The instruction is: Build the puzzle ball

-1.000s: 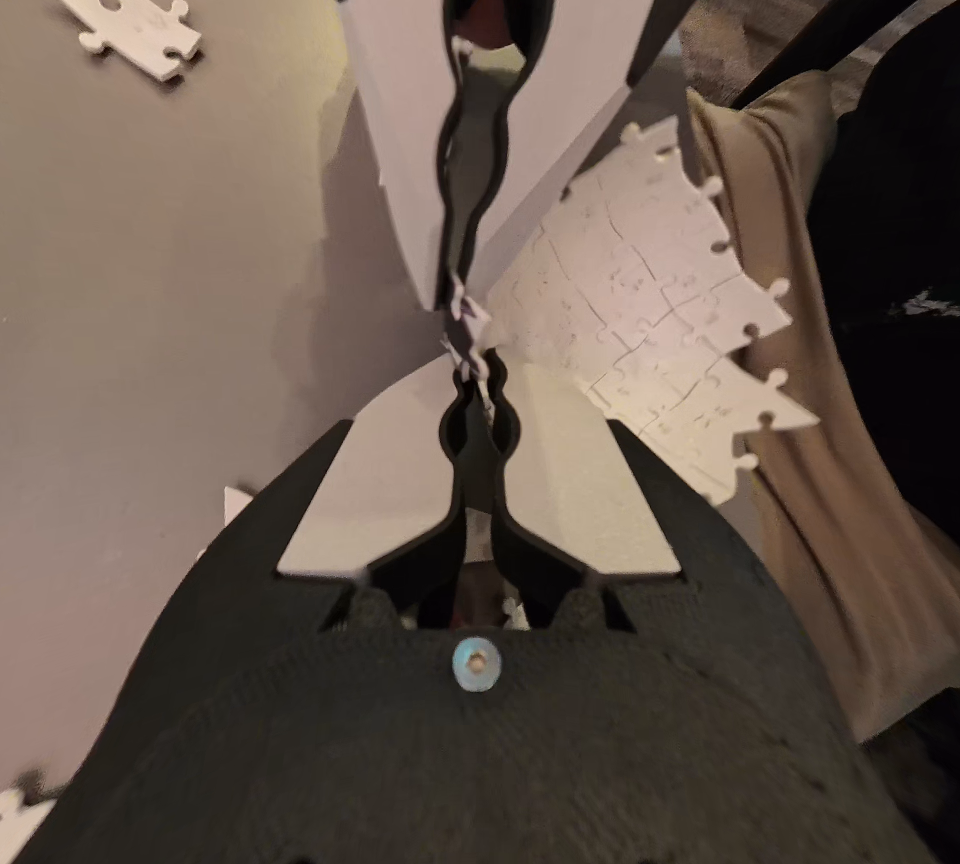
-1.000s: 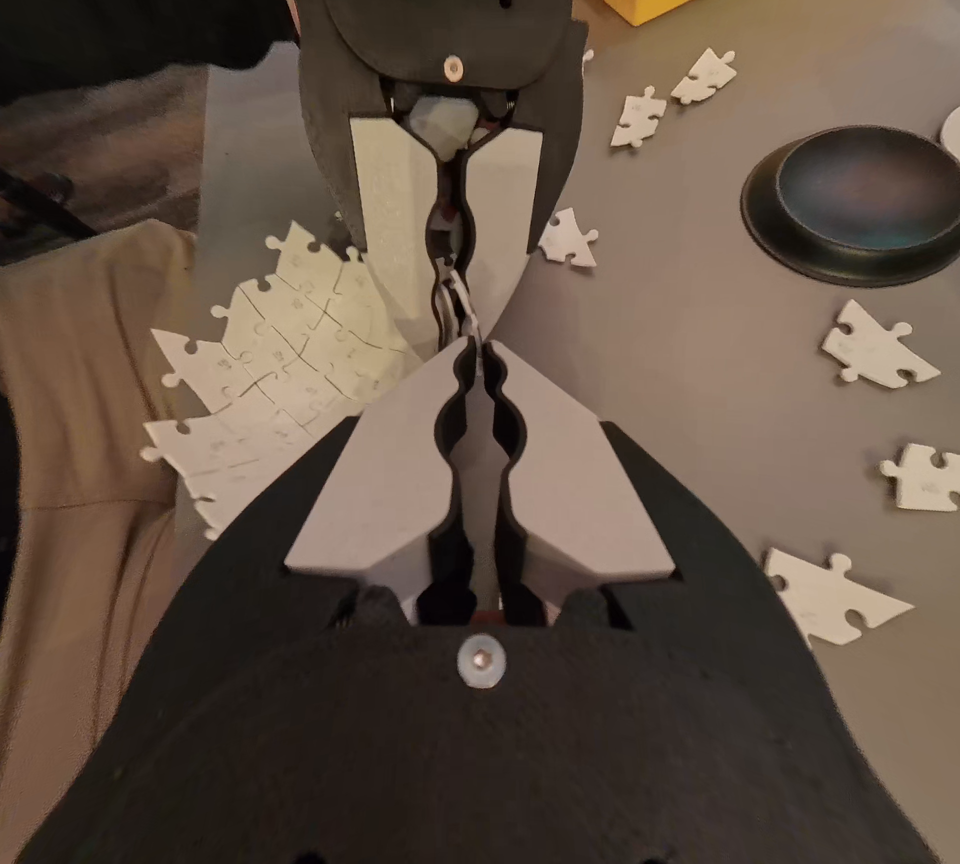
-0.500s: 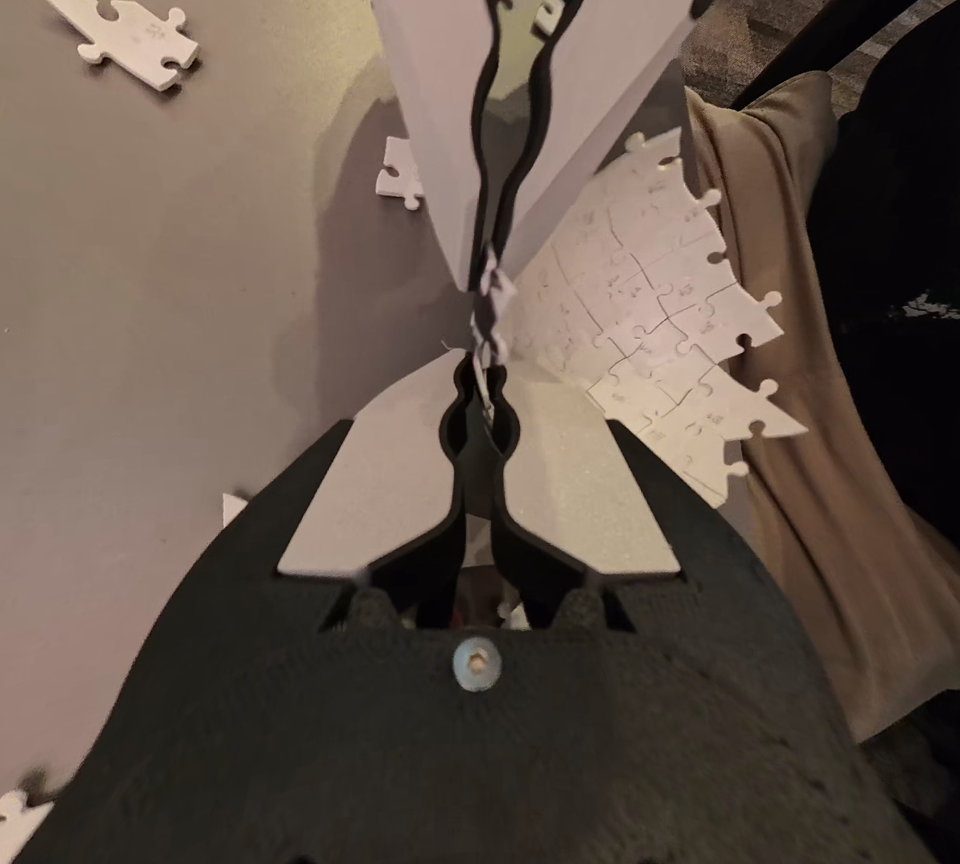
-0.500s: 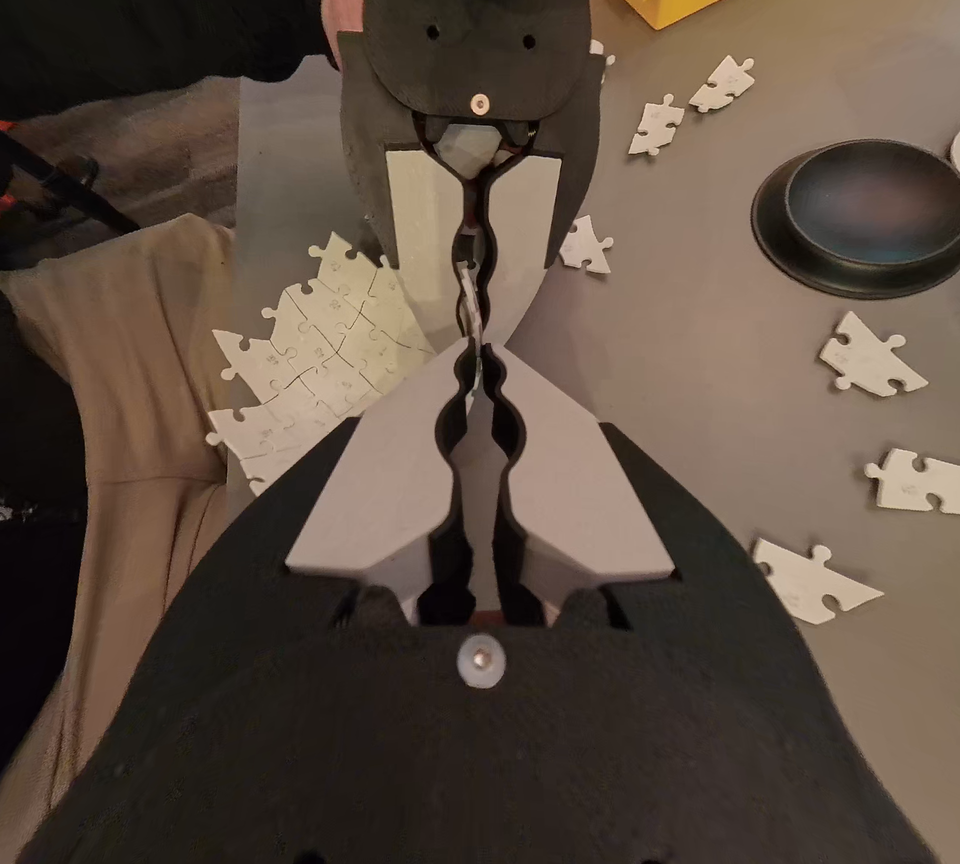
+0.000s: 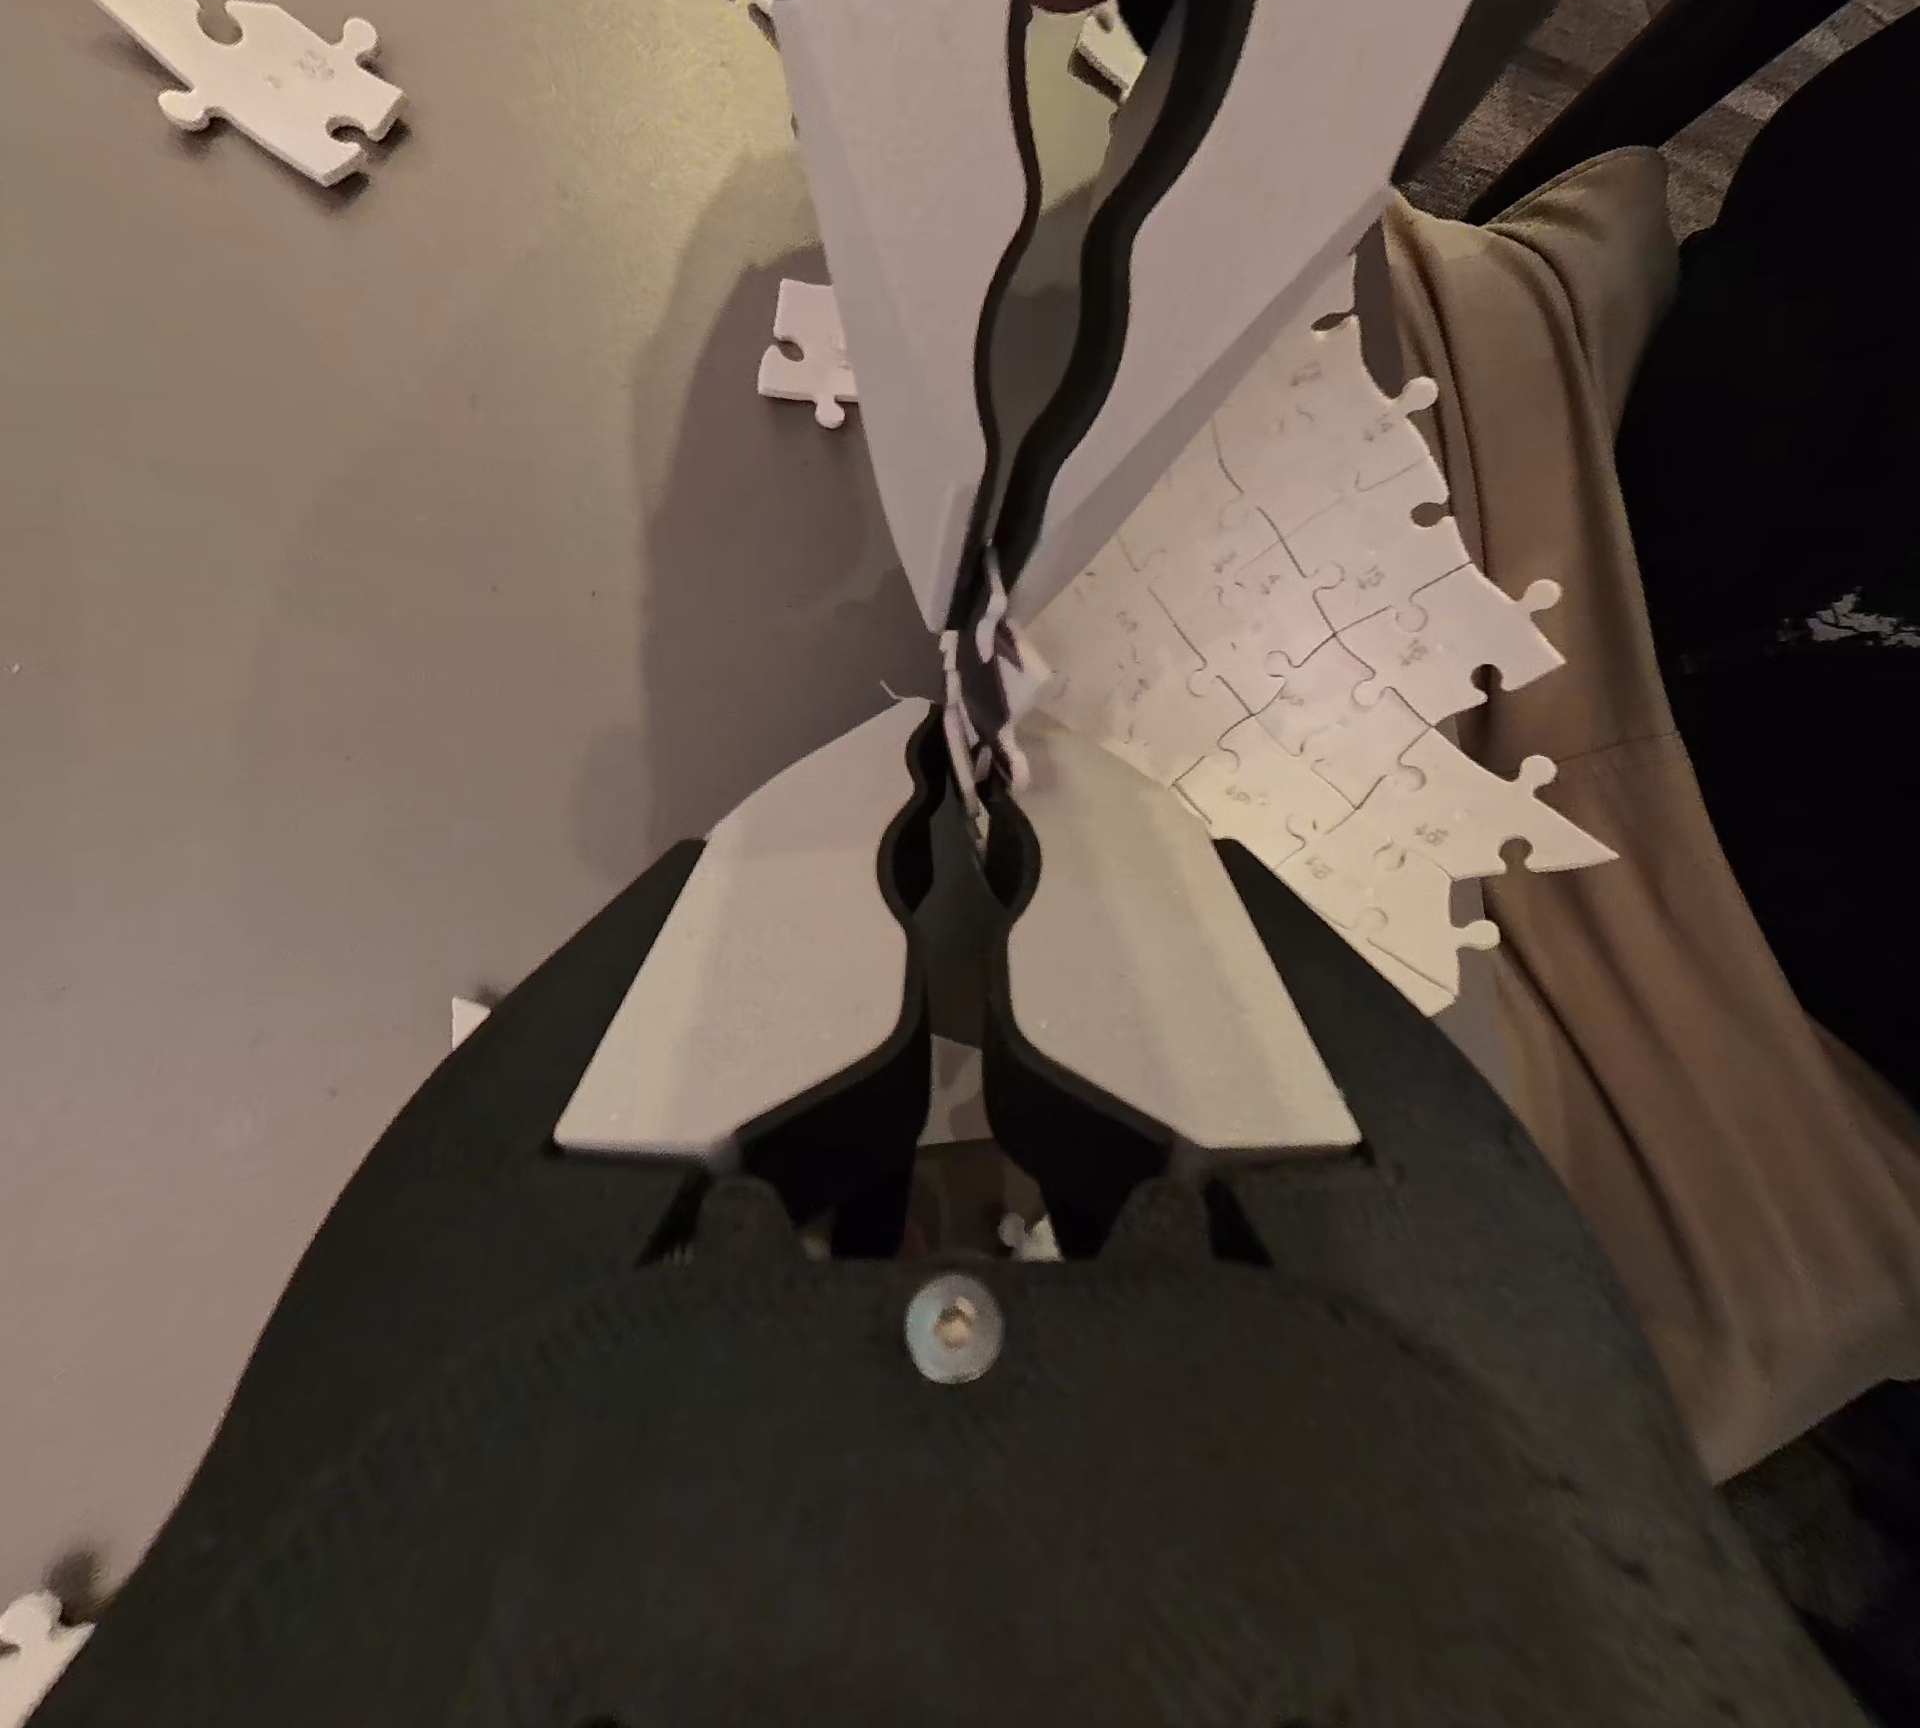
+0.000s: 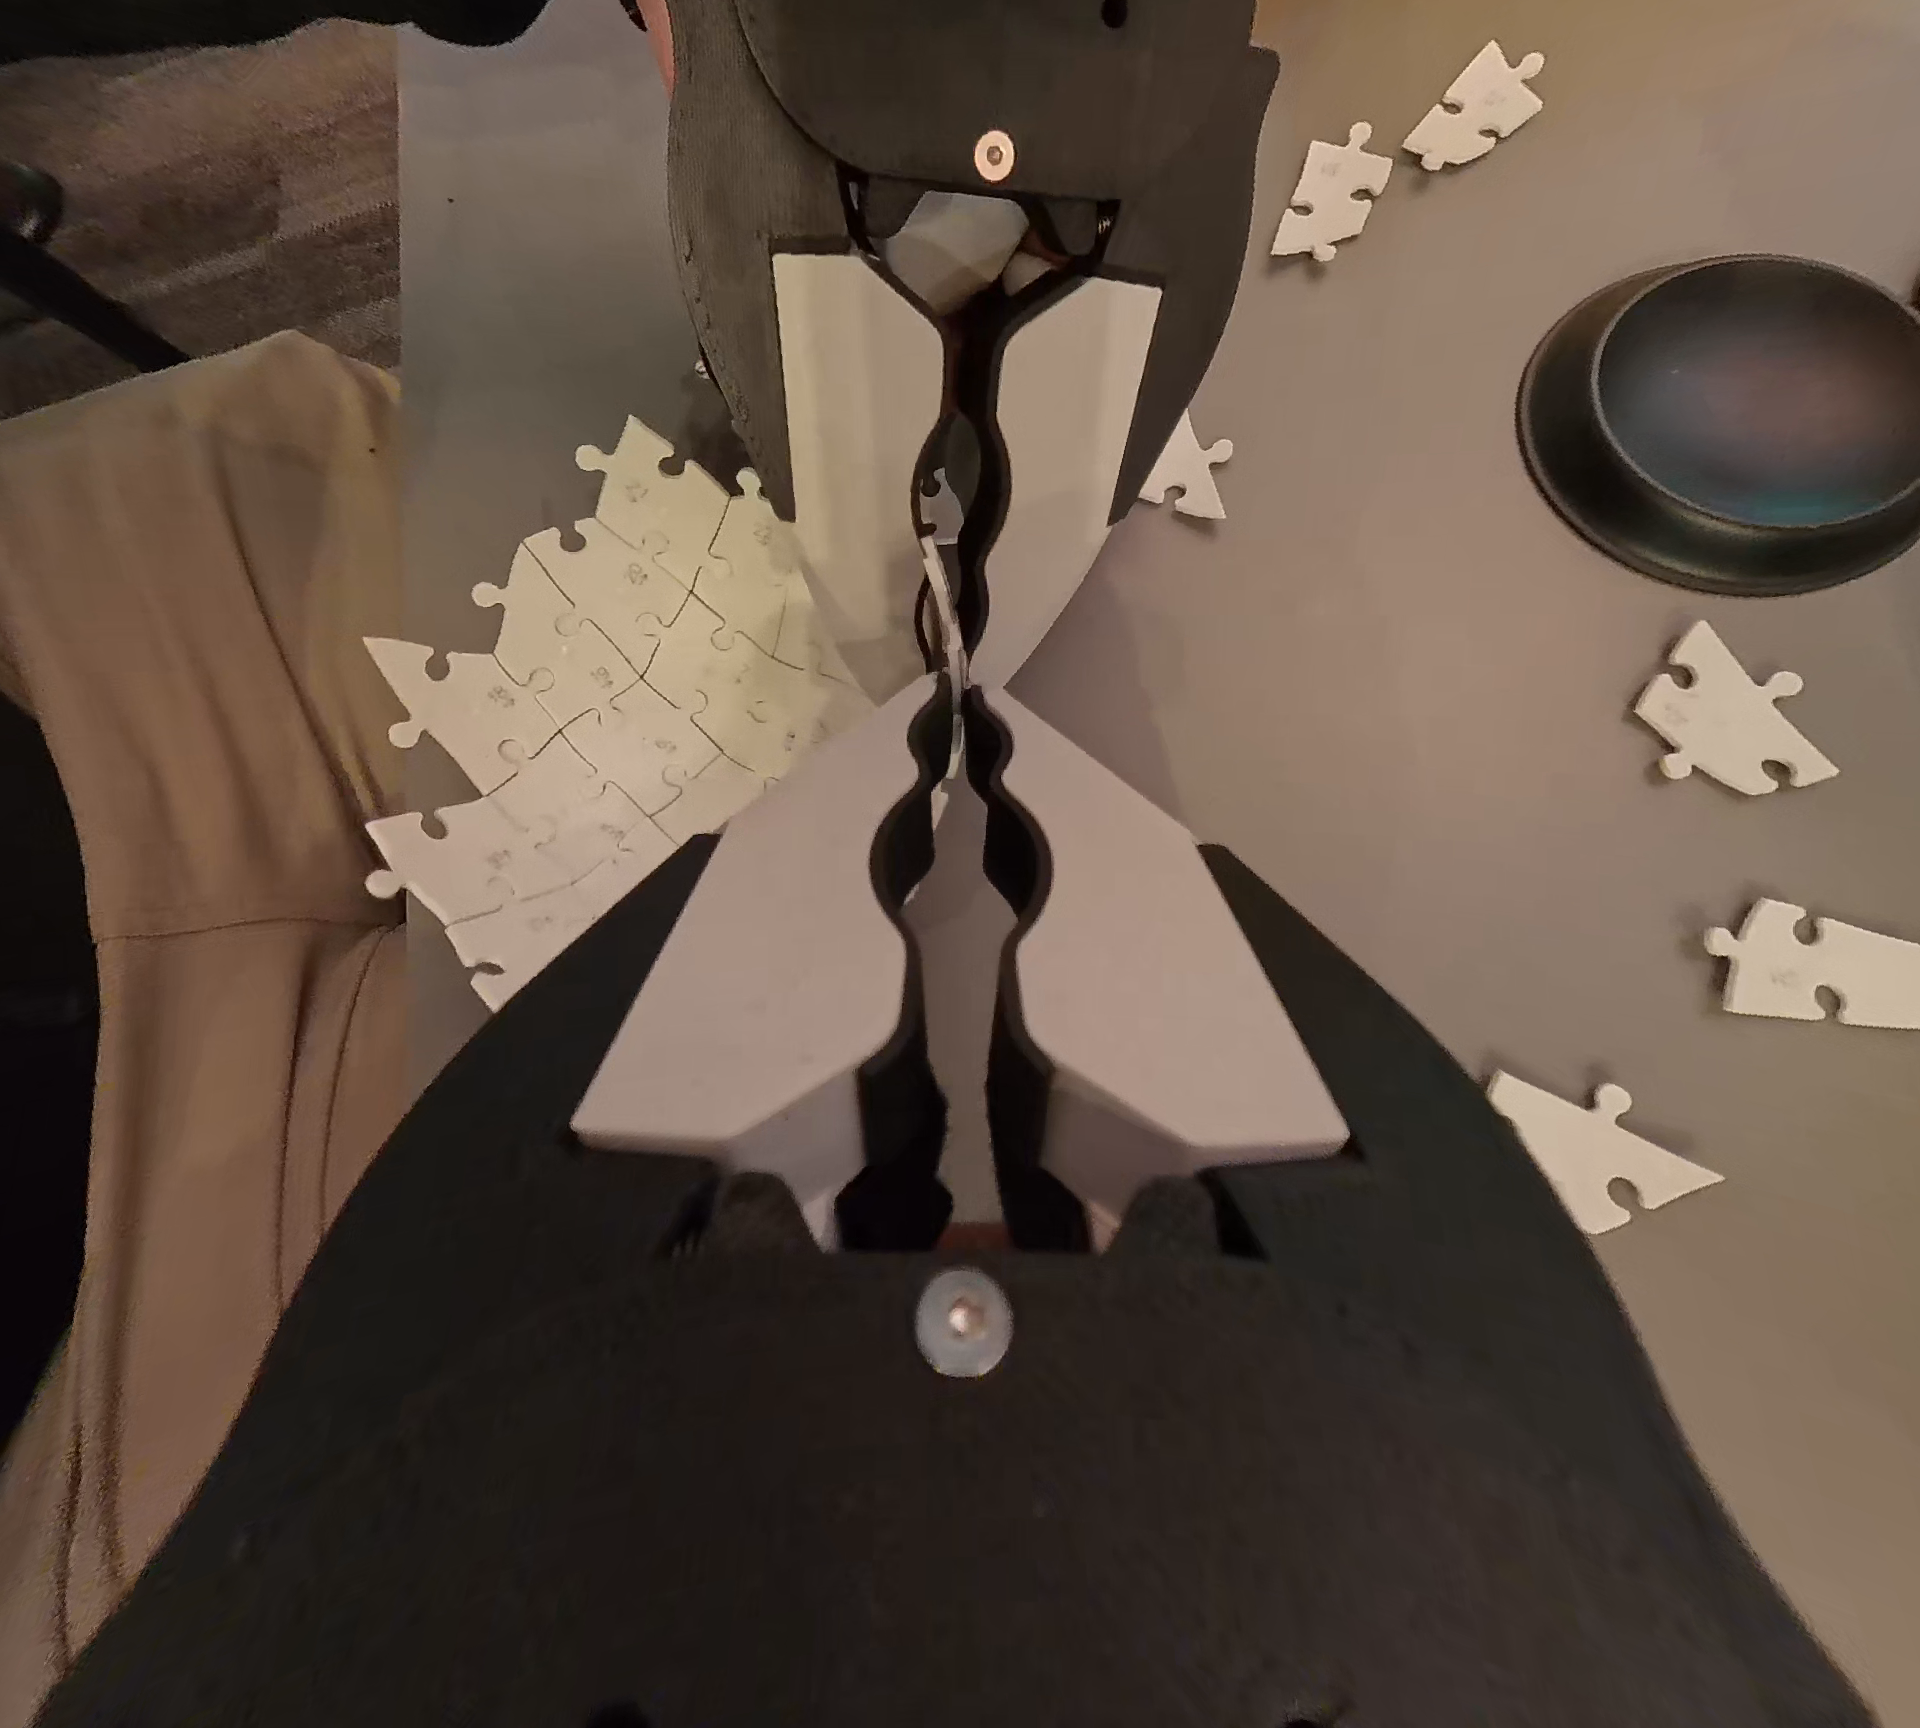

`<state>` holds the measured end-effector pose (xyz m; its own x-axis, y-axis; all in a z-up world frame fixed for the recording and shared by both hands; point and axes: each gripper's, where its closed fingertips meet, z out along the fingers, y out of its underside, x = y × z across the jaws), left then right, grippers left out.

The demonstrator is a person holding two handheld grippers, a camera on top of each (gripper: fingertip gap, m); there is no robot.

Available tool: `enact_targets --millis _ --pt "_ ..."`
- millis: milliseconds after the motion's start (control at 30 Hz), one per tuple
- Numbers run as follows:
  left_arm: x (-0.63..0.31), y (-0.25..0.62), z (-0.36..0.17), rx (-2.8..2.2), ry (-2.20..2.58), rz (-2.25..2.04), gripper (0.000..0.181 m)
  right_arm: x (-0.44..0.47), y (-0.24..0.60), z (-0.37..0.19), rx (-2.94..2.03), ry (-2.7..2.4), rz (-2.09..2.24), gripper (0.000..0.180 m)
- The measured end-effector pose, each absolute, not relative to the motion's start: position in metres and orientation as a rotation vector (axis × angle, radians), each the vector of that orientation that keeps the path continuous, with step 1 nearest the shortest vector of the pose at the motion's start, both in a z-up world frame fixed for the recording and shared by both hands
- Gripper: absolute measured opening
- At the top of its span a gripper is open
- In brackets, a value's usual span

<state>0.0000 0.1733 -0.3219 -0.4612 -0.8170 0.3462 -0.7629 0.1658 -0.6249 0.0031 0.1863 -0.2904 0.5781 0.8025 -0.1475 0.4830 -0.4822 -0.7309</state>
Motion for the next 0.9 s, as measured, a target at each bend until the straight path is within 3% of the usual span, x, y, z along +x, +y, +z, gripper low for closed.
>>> enact_targets --millis 33,900 --pt "-0.0002 0.1734 -0.3223 -1.594 2.347 -1.181 0.005 0.0031 0.1864 -0.2907 -2.172 -1.014 0.639 0.000" --pt "0.0017 0.1715 -0.3197 -1.592 2.365 -1.169 0.004 0.0085 0.1858 -0.2875 -2.232 -0.974 0.635 0.000"
